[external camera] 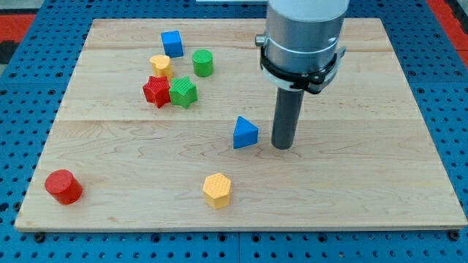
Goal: Move the blue triangle close to the red star
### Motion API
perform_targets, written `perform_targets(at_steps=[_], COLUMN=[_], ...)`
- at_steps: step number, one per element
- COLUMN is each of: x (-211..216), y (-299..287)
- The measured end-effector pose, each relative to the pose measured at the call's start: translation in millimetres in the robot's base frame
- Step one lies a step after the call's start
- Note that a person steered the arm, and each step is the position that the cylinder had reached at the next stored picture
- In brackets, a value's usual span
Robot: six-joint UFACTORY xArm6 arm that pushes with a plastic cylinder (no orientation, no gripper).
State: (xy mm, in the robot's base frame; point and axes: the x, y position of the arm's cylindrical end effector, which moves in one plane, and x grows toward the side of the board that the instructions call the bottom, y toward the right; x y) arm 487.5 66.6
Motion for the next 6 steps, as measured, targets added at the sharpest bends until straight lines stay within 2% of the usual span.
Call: perform_targets(at_steps=[1, 2, 3, 4, 6], x=[0, -11, 4, -33, -35], y=[-125, -192, -142, -117, -250])
